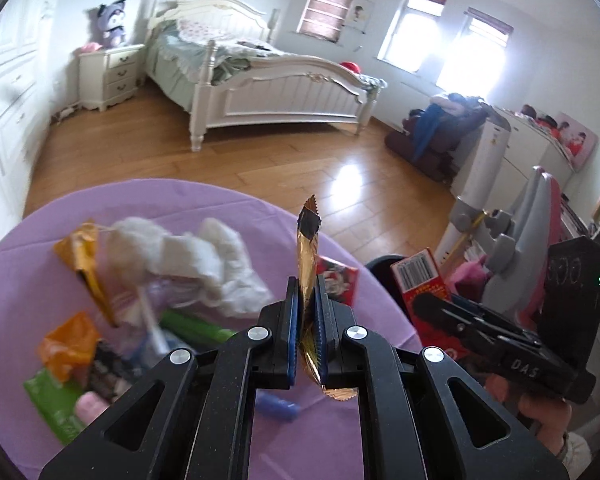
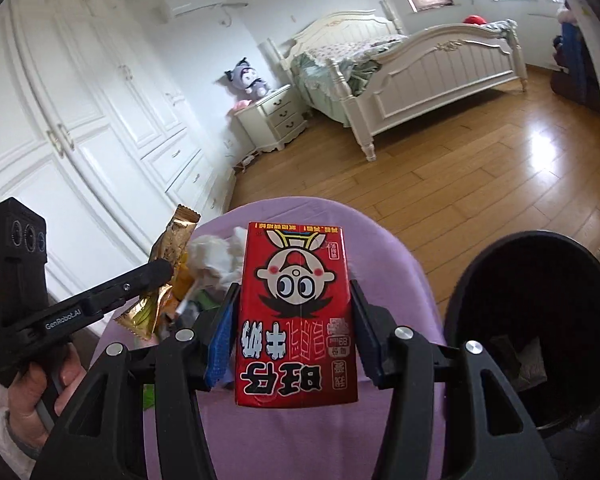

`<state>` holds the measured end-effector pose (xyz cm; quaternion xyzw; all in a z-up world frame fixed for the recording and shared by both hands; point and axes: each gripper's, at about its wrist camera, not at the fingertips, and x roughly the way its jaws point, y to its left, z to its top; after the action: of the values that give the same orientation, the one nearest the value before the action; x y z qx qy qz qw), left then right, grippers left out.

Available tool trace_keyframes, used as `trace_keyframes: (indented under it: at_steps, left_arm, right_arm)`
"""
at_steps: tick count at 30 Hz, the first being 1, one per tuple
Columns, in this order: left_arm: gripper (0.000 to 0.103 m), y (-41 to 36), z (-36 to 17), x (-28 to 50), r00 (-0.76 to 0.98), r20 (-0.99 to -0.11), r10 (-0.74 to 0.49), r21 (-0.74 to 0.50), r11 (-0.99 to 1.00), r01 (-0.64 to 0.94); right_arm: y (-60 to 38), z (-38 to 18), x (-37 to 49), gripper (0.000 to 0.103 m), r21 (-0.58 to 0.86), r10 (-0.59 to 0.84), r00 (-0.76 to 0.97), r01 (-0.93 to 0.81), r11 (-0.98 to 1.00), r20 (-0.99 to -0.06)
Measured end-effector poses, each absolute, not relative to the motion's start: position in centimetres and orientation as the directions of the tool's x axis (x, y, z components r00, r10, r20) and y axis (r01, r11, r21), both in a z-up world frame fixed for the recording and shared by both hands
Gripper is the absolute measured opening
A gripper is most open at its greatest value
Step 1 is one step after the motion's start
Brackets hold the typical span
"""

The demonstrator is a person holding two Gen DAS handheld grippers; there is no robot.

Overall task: Collect trash
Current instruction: 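Carry the gold wrapper and red box over the bin and open both grippers, then move both open grippers back over the remaining trash on the table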

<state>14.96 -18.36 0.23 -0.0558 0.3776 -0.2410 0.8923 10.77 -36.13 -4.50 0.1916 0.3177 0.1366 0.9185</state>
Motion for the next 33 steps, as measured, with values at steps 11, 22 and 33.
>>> trace_keyframes:
  at_steps: [11,22,33]
  left_arm:
    - [0.008,-36.1,-5.6,17.9,0.382,-0.719,-0.58,-0.309,0.76,0.572]
    - [0.065,-42.8,-7.6,18.8,0.345,-0.754,-0.559,-0.272,0.744,0.61]
    - [0.095,-34.5,-2.7,15.9,0.51,-0.681,-0.526,-0.233,0.815,0.53]
  right_arm:
    - [-45.4,-9.7,11.4,0.051,0.472,0.205,0.769,0.14,0.87,-0.606]
    - [-49.7,-11.7,10.6,0.07,0.473,0.129,0.775,0.237,0.848,-0.619]
    - [-47.2,-9.8,9.8,0.072,0.472,0.185,0.795,0.141,0.87,-0.578]
